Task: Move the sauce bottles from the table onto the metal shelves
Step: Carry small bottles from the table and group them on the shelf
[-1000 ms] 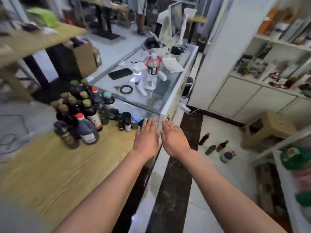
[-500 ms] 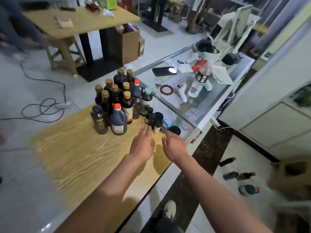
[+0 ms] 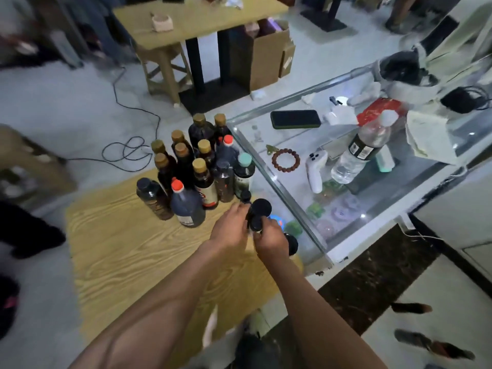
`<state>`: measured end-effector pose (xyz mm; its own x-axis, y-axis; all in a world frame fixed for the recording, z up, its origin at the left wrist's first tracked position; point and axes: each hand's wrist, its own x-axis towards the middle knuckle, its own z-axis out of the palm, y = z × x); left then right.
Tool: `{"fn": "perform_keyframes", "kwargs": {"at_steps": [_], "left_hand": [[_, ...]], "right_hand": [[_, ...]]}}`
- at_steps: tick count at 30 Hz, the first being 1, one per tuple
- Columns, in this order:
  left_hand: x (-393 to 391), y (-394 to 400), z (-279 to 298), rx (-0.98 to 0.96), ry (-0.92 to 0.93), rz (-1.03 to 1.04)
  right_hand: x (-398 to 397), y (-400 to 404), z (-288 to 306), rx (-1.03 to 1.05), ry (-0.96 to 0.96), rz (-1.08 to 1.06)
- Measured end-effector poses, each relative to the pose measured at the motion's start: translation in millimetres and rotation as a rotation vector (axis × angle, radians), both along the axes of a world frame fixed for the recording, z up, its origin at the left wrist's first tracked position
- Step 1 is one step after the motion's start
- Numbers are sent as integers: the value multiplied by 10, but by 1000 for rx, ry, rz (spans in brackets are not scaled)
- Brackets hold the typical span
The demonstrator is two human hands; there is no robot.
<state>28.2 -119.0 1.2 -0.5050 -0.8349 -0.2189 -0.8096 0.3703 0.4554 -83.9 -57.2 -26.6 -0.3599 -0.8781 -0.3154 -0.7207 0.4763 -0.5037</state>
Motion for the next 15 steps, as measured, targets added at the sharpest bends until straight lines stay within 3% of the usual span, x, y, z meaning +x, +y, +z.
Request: {"fn": "perform_keyframes", "kwargs": {"at_steps": [6, 15], "left_hand": [[-214, -241, -212, -16, -135, -36], [-189, -279, -389, -12, -50, 153]], "right_hand": [[-207, -274, -242, 14, 9, 114], [-302, -302, -312, -85, -96, 97]]}}
